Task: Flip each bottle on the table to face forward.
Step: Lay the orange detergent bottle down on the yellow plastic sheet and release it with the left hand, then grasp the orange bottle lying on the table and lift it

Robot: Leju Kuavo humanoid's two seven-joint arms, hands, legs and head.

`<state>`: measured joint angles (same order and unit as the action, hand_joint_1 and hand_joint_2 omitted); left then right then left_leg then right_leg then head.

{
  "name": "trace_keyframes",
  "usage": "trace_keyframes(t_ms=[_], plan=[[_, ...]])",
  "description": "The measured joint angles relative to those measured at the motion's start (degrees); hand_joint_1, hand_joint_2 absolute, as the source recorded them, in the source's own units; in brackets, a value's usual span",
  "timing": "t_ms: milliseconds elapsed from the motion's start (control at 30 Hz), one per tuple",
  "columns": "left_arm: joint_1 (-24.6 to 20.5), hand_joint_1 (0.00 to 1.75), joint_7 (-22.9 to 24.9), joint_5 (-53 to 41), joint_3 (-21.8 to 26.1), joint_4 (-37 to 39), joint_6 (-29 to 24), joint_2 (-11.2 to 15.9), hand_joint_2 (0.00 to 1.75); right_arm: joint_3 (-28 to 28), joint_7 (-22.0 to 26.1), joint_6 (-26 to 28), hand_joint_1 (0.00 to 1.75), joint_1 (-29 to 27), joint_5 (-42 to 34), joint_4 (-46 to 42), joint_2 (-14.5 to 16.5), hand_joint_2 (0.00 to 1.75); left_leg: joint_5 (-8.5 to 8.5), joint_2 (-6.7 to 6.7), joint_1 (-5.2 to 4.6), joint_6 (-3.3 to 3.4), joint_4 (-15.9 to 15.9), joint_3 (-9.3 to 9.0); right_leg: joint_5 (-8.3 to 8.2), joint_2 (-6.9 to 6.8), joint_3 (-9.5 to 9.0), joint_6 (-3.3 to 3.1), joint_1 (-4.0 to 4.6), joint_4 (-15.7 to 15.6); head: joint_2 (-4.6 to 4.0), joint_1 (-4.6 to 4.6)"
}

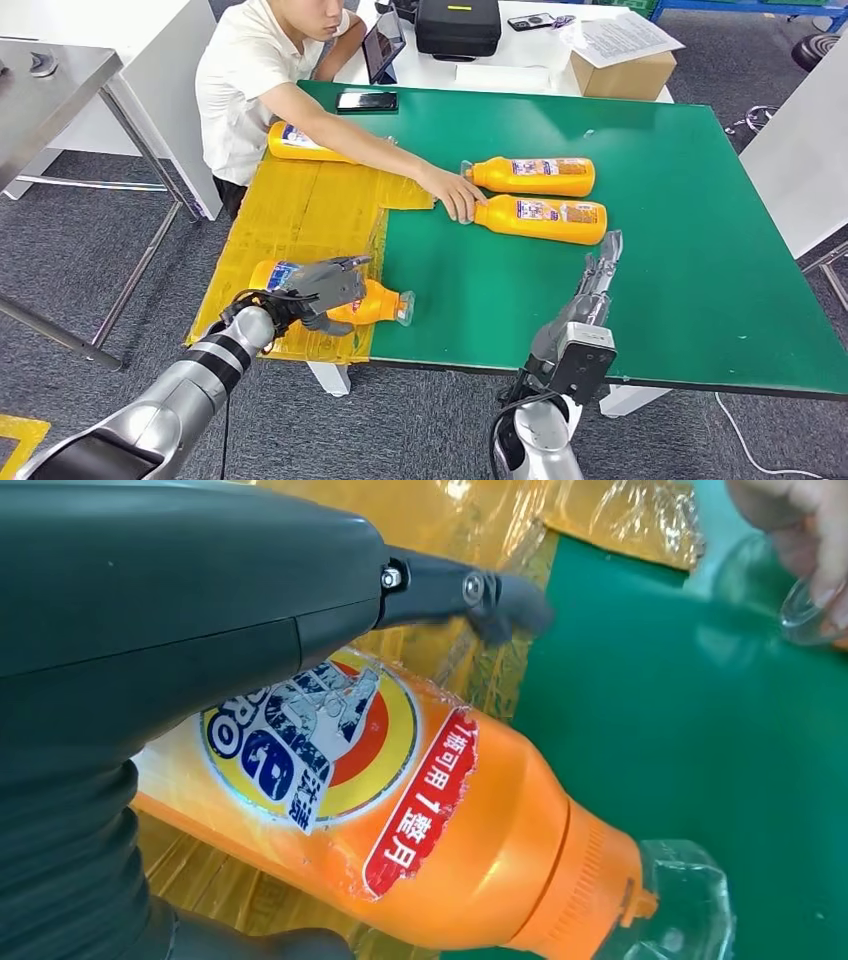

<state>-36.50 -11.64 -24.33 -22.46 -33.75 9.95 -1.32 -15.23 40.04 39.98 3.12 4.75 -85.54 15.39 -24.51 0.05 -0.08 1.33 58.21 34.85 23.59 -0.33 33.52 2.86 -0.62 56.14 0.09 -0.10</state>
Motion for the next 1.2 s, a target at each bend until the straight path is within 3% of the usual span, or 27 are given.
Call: trace_keyframes(t_ms=[333, 867, 1000, 1100, 1200], plan=[[-1.2, 0.0, -3.0, 6.4, 3.4, 2.9, 3.3, -0.6, 1.75, -0.7, 0.0, 0.0, 0.0, 0.3, 1.5, 1.9, -0.1, 0.0, 0.0, 0.01, 0.01, -0.01, 0.0, -0.11, 0.01, 0.0, -0.07, -0.01, 0.0, 0.0, 0.0, -0.01], [-0.2, 0.0, -6.0, 8.8, 5.2, 2.4, 3.3, -1.0, 1.75, -0.7, 0.0, 0.0, 0.0, 0.3, 2.4, 3.0, -0.2, 0.0, 0.0, 0.01, 0.0, -0.01, 0.0, -0.1, 0.01, -0.01, -0.08, -0.01, 0.0, 0.0, 0.0, 0.0], [4.7, 0.0, -12.2, 18.5, 7.5, -3.4, 3.0, -2.5, 1.75, -0.8, 0.0, 0.0, 0.0, 0.3, 3.3, 3.0, -0.3, 0.0, 0.0, 0.05, -0.01, 0.0, 0.0, 0.01, 0.01, 0.03, 0.09, -0.01, -0.01, 0.0, 0.0, -0.01], [11.7, 0.0, -13.8, 34.9, 11.1, -14.2, 3.3, -6.2, 1.75, -0.8, 0.0, 0.0, 0.0, 0.2, 5.1, 3.0, -0.3, 0.0, 0.01, 0.05, -0.03, 0.0, 0.0, 0.29, 0.0, 0.03, 0.34, 0.01, -0.03, 0.0, 0.0, 0.02], [16.8, 0.0, -15.7, 42.5, 13.9, -25.0, -1.6, -9.4, 1.75, -0.7, 0.0, 0.0, 0.0, -0.1, 7.2, 2.9, -0.3, 0.0, -0.01, 0.05, -0.07, 0.02, 0.0, 0.43, 0.0, 0.03, 0.47, 0.02, -0.04, 0.0, 0.0, 0.01]])
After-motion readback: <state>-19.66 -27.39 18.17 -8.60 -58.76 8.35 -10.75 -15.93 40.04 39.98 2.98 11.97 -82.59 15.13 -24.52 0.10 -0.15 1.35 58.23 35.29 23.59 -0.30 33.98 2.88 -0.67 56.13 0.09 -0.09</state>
